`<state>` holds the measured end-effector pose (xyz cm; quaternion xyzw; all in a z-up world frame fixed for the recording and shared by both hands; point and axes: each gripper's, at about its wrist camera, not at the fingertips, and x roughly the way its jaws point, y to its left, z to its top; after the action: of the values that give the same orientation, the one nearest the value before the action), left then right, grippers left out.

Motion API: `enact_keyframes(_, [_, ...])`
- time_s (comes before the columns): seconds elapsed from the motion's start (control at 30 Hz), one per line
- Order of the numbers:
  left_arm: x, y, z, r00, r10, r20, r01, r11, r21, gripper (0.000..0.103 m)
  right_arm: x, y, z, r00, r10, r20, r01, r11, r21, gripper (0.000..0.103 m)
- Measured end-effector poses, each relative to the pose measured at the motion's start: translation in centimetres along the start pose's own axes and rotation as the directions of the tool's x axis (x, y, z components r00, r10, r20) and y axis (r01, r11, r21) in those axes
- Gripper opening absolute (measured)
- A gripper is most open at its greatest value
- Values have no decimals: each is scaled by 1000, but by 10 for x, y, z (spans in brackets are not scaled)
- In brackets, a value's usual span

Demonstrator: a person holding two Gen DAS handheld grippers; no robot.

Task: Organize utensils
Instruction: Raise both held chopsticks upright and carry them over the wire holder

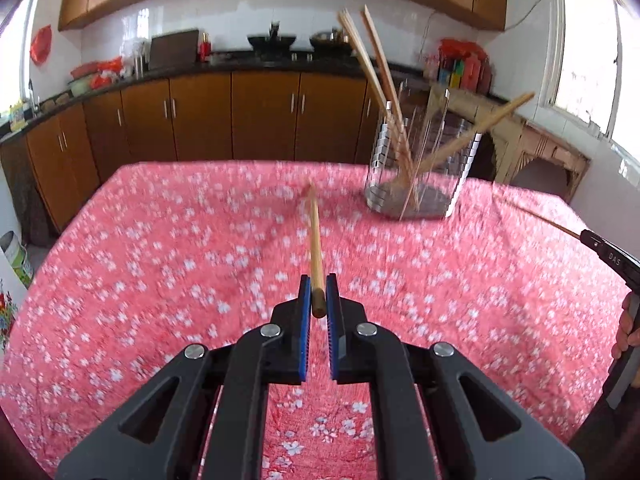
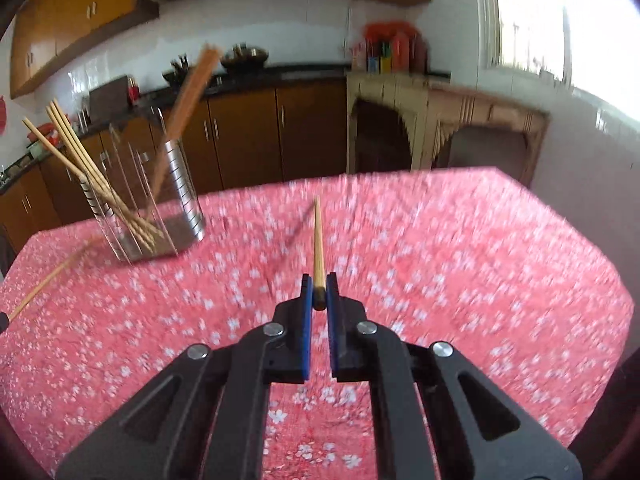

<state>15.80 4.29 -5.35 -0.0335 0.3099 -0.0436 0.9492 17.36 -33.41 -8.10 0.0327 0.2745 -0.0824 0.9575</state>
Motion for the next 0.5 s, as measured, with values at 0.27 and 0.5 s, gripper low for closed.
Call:
enact_keyframes(0.27, [-30,-1,18,988,7,154,-7,1000,-1,7,-30,3,22,992,29,124,-29,1000,-2,8])
enact_keyframes(0.5, [-45,-3,30,970,14,242,-12,1000,-10,7,-45,5,30,983,51,177,-52,999,1,8])
